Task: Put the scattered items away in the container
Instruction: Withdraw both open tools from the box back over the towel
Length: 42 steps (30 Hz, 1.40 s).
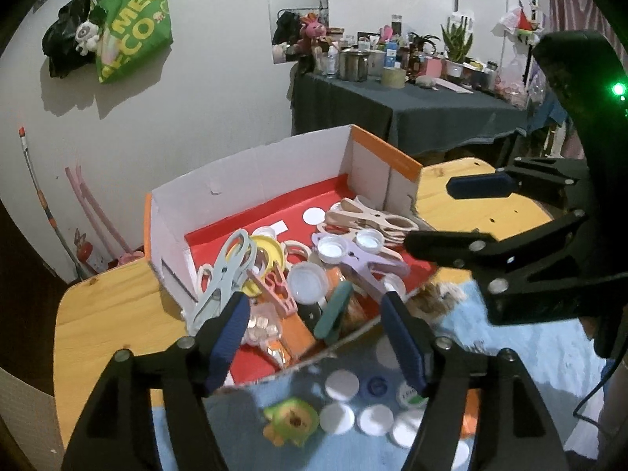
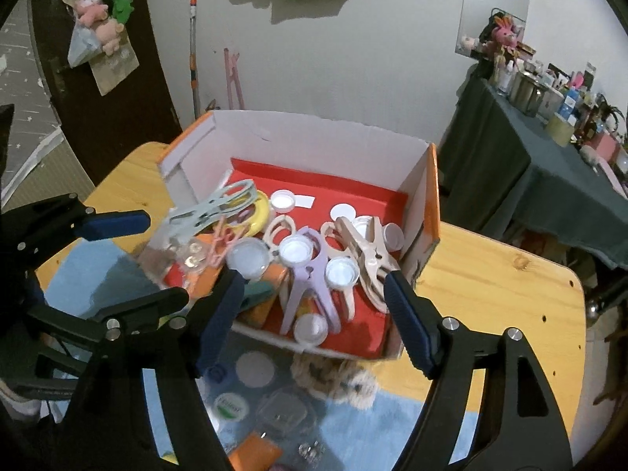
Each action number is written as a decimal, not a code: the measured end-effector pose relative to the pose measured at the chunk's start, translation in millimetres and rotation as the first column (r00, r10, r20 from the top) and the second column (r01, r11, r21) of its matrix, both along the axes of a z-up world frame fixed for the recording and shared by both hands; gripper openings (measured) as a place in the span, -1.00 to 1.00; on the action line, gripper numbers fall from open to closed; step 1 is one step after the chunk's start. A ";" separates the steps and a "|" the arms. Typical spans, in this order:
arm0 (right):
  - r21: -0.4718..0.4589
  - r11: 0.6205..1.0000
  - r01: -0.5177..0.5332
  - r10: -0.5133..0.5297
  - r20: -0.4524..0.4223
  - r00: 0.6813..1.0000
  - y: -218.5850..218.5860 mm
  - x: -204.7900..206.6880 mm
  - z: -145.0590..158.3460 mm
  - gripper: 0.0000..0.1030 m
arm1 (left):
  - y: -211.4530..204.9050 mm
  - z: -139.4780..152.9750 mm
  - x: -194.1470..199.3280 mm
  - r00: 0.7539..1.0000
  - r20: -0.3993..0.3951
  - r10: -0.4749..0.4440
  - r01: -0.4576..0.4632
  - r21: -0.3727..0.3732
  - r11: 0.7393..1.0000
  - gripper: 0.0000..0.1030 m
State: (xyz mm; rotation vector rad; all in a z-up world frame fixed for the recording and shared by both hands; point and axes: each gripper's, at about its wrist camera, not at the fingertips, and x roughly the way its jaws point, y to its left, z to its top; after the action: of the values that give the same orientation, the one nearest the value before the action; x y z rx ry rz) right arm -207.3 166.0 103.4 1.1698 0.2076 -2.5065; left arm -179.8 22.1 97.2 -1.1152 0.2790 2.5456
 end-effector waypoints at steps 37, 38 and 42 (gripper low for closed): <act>-0.064 0.993 0.101 -0.109 -0.132 0.985 8.8 180.6 -58.3 0.72 | -28.0 -43.4 159.5 0.951 -0.217 0.219 -0.206 0.081 0.975 1.00; -0.066 0.993 0.100 -0.108 -0.136 0.985 8.3 183.0 -61.4 0.72 | -27.3 -46.0 160.2 0.949 -0.220 0.225 -0.212 0.082 0.974 1.00; -0.081 0.990 0.113 -0.125 -0.175 0.976 8.5 189.6 -72.2 0.72 | -24.9 -59.9 159.3 0.948 -0.199 0.250 -0.233 0.102 0.967 1.00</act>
State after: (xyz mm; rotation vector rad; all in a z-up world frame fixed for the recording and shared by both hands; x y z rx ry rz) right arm -17.7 174.5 31.2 0.9539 0.0962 -2.7027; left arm -20.4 -2.8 37.2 -0.8994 0.0981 2.8709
